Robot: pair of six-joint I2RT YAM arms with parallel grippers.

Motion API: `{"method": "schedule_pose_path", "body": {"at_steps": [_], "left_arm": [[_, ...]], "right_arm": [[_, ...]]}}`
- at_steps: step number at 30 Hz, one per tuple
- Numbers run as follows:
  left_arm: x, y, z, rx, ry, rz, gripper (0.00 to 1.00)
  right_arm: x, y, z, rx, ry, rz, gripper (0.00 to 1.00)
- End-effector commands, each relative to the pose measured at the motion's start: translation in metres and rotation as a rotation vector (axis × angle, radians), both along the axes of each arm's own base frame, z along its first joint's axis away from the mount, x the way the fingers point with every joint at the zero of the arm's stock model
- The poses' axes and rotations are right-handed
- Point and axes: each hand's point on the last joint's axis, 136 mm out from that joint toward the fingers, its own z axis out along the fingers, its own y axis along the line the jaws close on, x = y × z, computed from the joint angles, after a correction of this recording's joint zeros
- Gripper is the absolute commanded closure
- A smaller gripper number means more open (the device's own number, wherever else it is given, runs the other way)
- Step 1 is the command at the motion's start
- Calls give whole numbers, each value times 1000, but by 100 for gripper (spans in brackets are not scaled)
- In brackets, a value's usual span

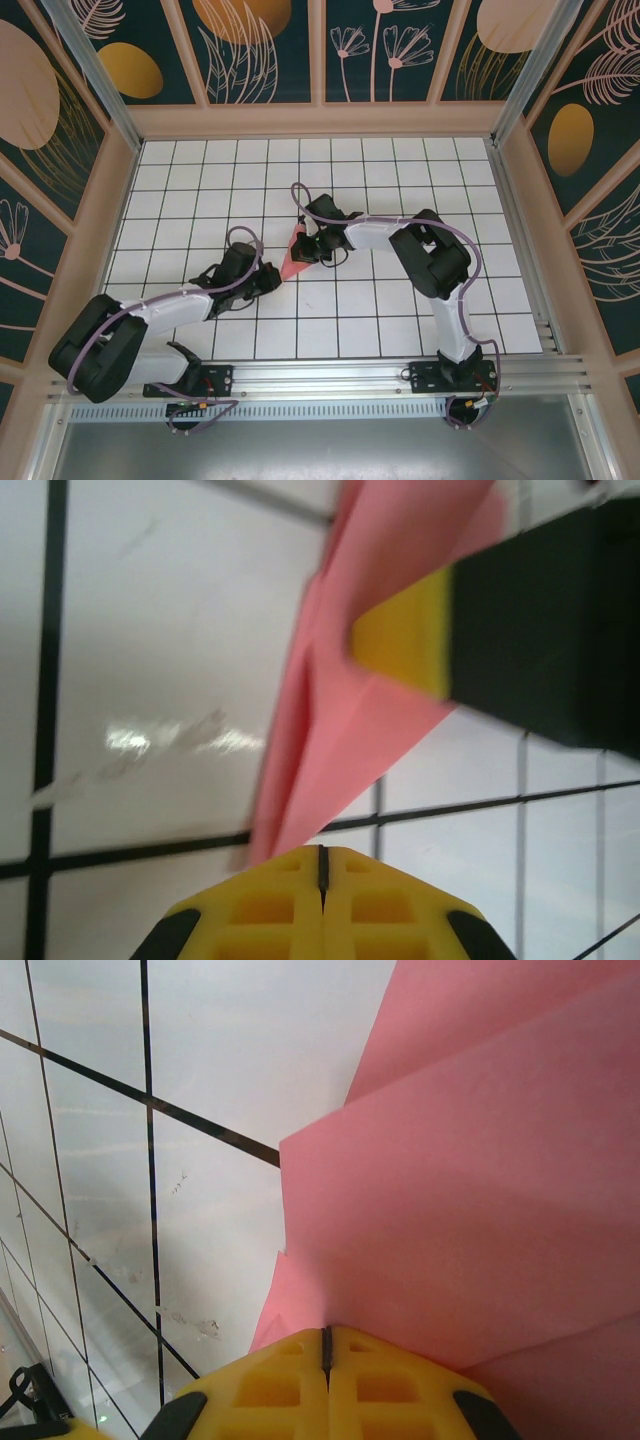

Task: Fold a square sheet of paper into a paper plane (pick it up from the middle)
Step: Fourth fold the wing at the center of the table.

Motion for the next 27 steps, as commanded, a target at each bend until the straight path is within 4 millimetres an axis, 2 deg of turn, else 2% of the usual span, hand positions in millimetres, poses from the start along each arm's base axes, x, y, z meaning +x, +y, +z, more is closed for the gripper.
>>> {"method": "schedule_pose_path", "body": {"at_steps": [1,6,9,14,18,22,25,27], "left_arm": [[25,-8,26,-45,-94,40,95],[35,-16,12,-30,-66,31,95],[34,-22,3,-42,-41,11,95],[28,-16,-19,6,14,15,97],[18,-4,-38,60,57,33,100],[7,2,-49,66,88,32,100],[3,4,-53,68,100,30,100],[2,3,-54,66,99,28,100]], "right_arm": [[-4,-31,-50,-157,64,-57,94],[-4,-30,-49,-151,64,-56,94],[-2,-28,-45,-140,59,-56,94],[3,-22,-35,-99,45,-54,94],[10,-14,-13,-31,8,-46,94],[20,-1,18,43,-55,-20,94],[14,7,34,83,-73,13,94],[6,8,35,86,-65,25,94]]}}
